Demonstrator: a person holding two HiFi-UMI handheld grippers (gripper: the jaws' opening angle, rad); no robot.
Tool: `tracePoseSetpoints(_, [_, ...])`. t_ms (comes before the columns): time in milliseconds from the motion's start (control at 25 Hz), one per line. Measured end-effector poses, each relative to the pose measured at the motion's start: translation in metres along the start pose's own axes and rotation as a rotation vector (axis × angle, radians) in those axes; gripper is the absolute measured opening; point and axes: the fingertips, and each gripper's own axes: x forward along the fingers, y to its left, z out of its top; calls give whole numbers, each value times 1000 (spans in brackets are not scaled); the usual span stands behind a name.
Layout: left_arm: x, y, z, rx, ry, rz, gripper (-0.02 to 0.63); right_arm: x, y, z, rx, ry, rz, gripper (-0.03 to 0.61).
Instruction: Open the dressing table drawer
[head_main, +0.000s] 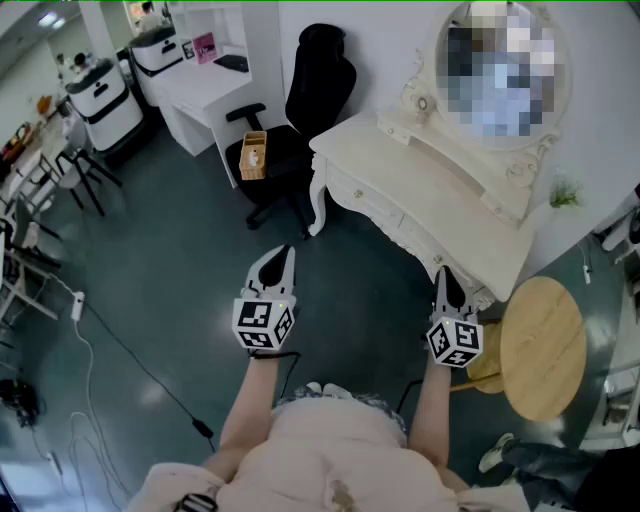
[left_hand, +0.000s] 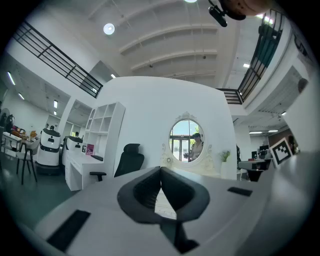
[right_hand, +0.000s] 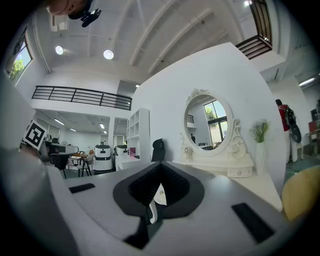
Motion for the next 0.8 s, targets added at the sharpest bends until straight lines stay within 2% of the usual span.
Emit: tracePoseSetpoints(800, [2, -10, -9, -21, 17, -20, 28, -9, 2, -1, 30, -5, 12, 15])
